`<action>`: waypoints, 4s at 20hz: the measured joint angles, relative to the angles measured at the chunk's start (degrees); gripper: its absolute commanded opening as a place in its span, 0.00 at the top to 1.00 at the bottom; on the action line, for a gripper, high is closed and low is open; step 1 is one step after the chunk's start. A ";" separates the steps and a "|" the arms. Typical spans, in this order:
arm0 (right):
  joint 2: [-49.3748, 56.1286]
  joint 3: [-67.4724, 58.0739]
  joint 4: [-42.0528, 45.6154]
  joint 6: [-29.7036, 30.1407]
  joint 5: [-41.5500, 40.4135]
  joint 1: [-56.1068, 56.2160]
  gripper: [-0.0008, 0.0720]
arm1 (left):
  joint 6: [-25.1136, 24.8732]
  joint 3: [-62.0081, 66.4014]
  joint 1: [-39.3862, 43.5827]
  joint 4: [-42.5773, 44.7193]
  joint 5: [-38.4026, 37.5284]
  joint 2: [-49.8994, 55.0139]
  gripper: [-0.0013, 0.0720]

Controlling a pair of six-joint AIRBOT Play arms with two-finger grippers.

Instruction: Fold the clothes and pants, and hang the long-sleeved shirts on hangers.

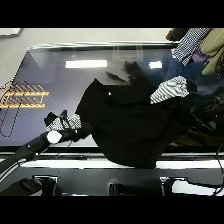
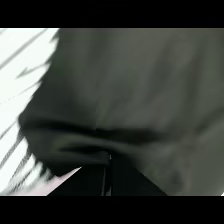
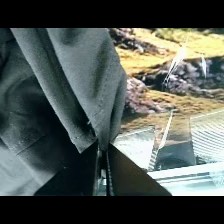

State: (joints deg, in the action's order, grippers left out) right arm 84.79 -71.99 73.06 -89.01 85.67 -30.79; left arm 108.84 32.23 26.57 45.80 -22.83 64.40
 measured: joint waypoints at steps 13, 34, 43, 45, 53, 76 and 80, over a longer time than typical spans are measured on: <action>-23.45 25.70 -8.31 1.29 -2.84 0.00 0.94 | -5.22 40.35 -21.42 14.60 -17.14 24.28 0.15; -34.25 39.17 -10.36 3.19 -8.83 0.00 0.94 | -12.17 2.56 -7.15 4.96 -26.62 2.38 0.63; -34.05 36.30 -33.81 13.90 -14.93 0.00 0.94 | -8.74 16.81 -3.87 11.13 -26.18 4.04 0.95; -34.03 30.16 -40.13 16.09 -18.62 0.00 0.94 | -8.59 26.56 -4.81 15.72 -27.30 4.04 0.95; -34.40 -12.68 -45.09 20.20 -31.50 0.00 0.94 | -8.24 67.82 -7.28 25.55 -30.97 2.73 0.95; -18.21 -33.64 -38.69 6.29 -36.72 5.27 0.94 | 9.29 68.70 -7.52 38.29 -40.15 0.63 0.95; -1.05 -33.66 -36.68 9.64 -36.41 14.45 0.94 | 9.44 67.32 -7.78 38.38 -27.71 16.35 0.95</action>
State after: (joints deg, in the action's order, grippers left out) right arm 83.74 -105.65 36.38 -79.37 49.25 -16.34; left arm 118.28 99.55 18.79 84.18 -50.54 80.75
